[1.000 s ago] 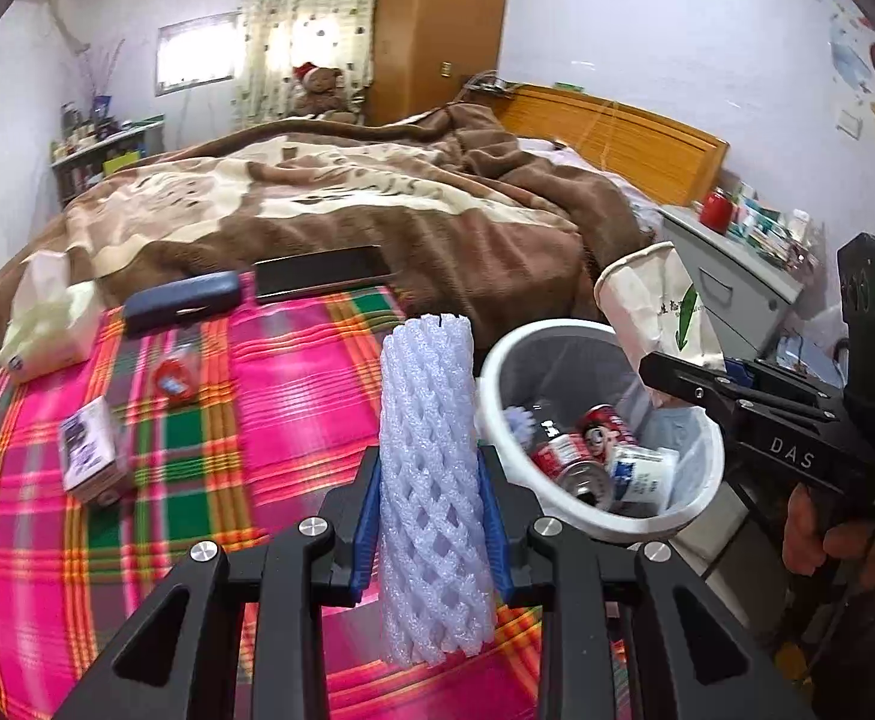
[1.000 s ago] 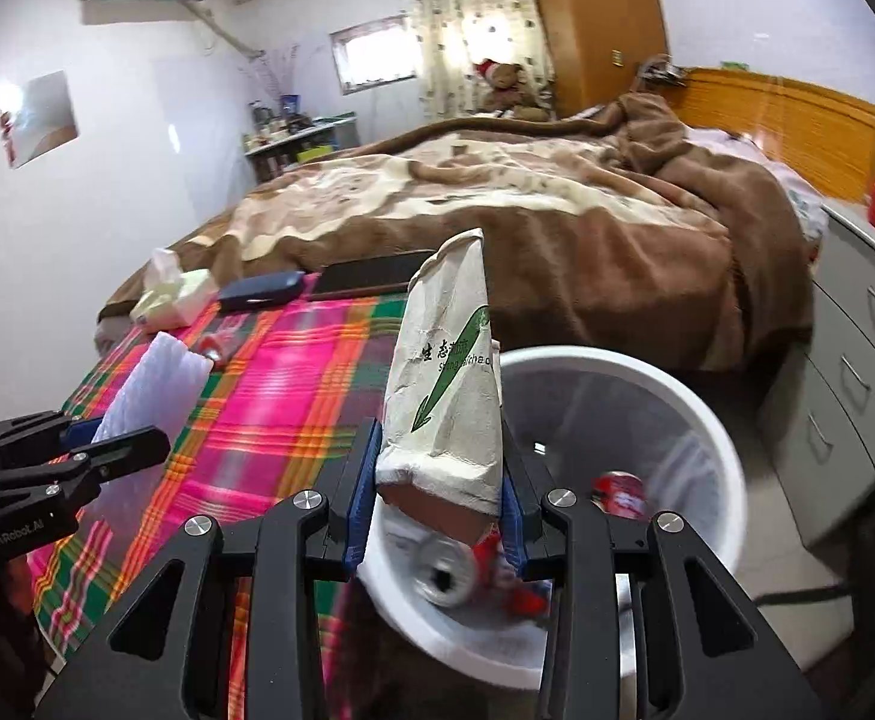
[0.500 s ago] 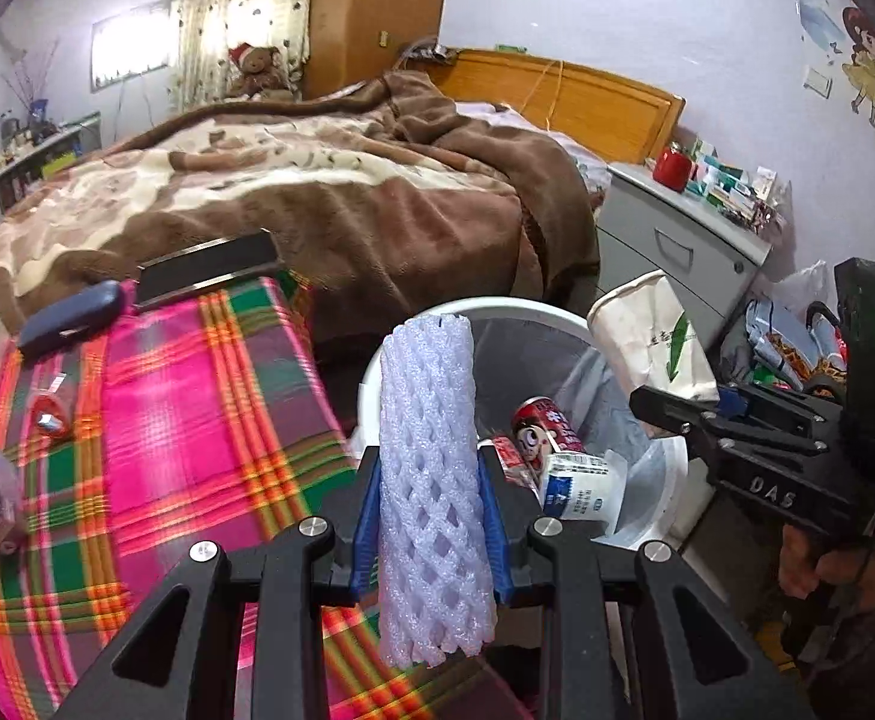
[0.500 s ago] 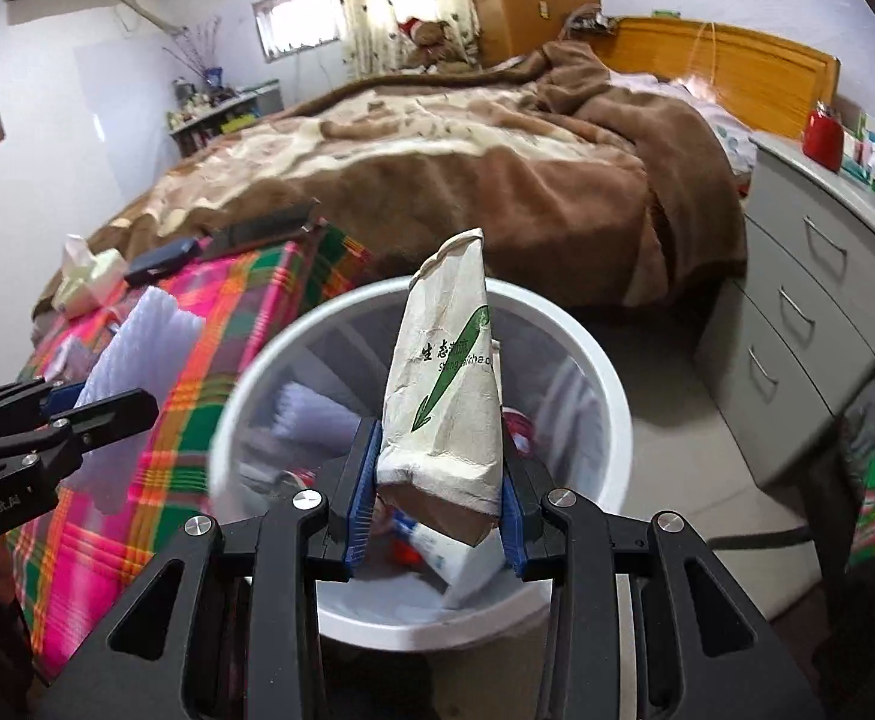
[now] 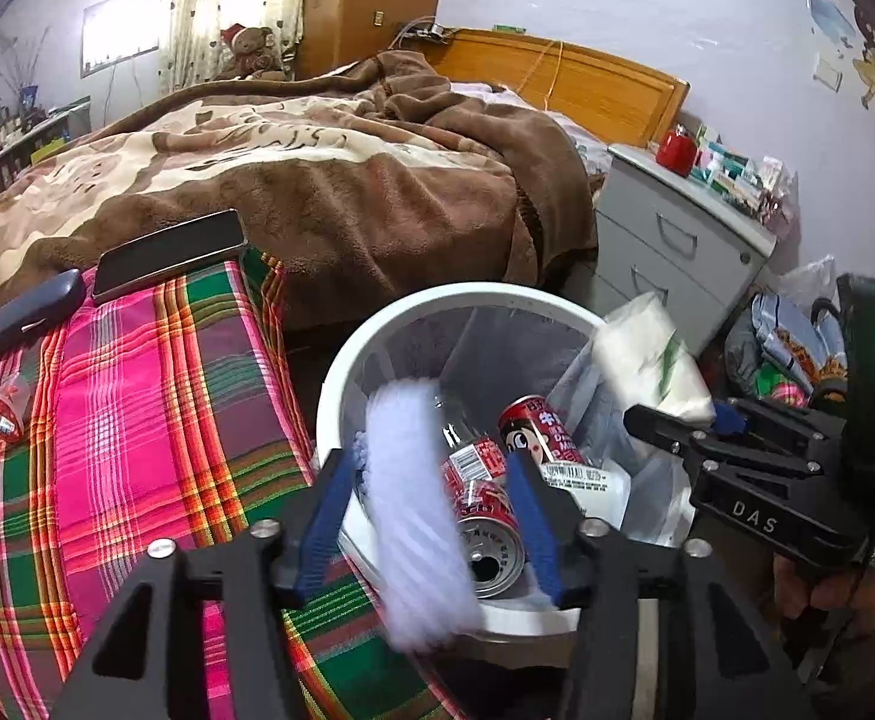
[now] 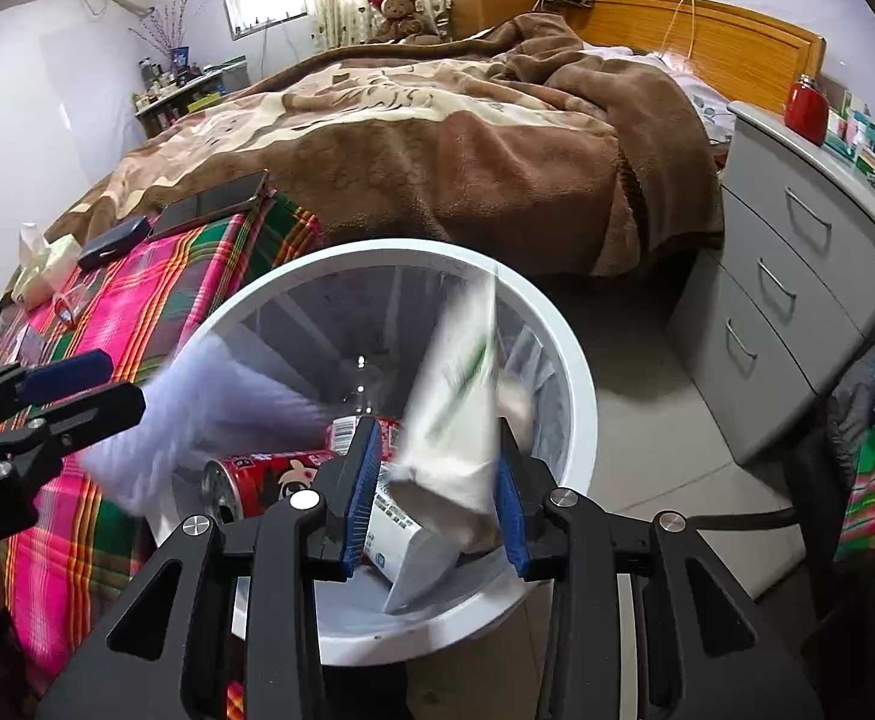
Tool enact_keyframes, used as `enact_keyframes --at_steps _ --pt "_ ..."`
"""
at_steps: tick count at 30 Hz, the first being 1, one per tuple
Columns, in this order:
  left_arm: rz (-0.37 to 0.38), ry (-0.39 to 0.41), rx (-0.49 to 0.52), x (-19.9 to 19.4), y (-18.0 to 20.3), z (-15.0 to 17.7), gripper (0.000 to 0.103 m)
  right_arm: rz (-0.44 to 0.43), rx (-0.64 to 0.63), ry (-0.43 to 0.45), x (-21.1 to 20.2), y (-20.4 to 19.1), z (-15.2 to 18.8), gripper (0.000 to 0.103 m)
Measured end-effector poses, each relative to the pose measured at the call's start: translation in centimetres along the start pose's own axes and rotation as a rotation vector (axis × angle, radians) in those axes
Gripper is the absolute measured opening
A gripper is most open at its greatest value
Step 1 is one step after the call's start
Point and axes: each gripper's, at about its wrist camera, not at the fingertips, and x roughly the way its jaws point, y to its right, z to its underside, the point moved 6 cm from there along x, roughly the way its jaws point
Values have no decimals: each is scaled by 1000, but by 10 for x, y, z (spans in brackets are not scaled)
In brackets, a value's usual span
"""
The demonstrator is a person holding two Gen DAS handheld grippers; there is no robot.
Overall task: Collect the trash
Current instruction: 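Carry the paper bag and foam net over the bin and open both tools, then move both open tools back over the bed toward the cup and carton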
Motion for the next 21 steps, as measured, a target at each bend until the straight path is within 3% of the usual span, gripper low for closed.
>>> enact_keyframes --at_steps 2,21 --pt "3 -2 -3 0 -2 0 60 8 1 1 0 1 0 61" --pt "-41 47 -43 -40 -31 9 63 17 -1 102 -25 -15 -12 61"
